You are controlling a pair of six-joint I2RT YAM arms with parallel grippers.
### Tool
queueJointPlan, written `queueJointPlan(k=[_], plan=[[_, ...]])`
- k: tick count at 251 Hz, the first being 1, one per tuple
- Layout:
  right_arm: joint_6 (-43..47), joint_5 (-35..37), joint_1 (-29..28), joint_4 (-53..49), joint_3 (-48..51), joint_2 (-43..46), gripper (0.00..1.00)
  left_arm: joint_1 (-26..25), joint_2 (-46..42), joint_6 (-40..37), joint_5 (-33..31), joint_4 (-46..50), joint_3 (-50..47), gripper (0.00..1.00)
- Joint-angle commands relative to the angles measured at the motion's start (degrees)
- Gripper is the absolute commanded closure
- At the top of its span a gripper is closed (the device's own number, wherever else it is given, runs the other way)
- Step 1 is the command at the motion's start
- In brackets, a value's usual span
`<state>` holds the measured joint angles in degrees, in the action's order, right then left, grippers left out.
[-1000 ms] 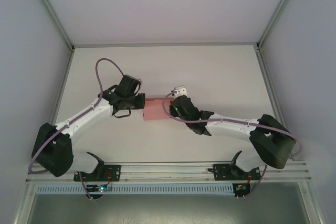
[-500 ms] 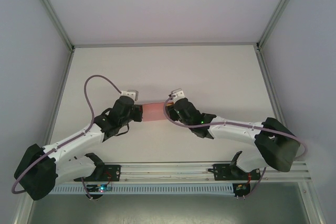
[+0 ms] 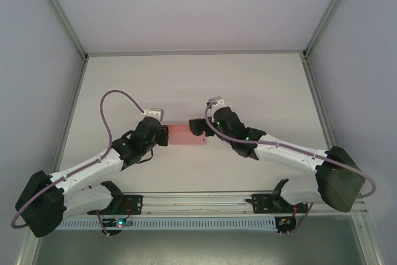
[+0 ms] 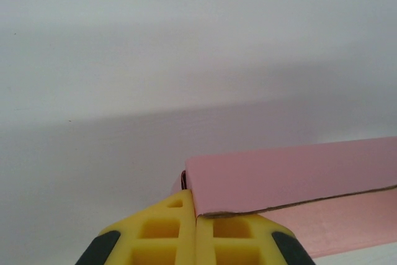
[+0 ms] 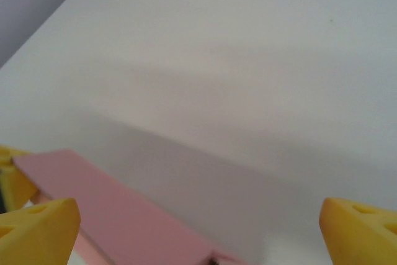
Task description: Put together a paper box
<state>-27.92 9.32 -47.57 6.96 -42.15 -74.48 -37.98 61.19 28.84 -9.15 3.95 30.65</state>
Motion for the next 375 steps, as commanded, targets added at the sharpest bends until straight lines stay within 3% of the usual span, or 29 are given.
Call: queueJointPlan(k=[1,81,193,300,334,375], plan=[[-5.56,-1.39,0.85,-3.45,-3.1,-0.02,0.02,-1.92,1.12,0.98,-0.77,5.92,-0.34,1.0],[-12.43,-4.11,1.08,-5.93,-0.02,-2.3,0.04,-2.32,0.86,0.86,-1.71,5.88,0.16,1.0],[-20.52,-7.66,1.45,-3.38,6.91,-4.95,0.21,-3.56,2.34,-3.28,0.09,8.35,3.16,0.99],[-24.92,-6.46,0.4,-1.96,10.55,-8.48,0.43,-4.01,1.05,-1.0,1.07,15.81,6.65,0.74],[-26.89,-5.47,0.15,-1.72,11.63,-8.58,0.55,-4.04,-0.43,-0.19,4.39,17.33,8.55,0.56],[-27.97,-4.41,0.13,-2.56,12.0,-8.49,0.59,-3.99,-0.46,0.84,6.83,22.39,14.0,0.45]])
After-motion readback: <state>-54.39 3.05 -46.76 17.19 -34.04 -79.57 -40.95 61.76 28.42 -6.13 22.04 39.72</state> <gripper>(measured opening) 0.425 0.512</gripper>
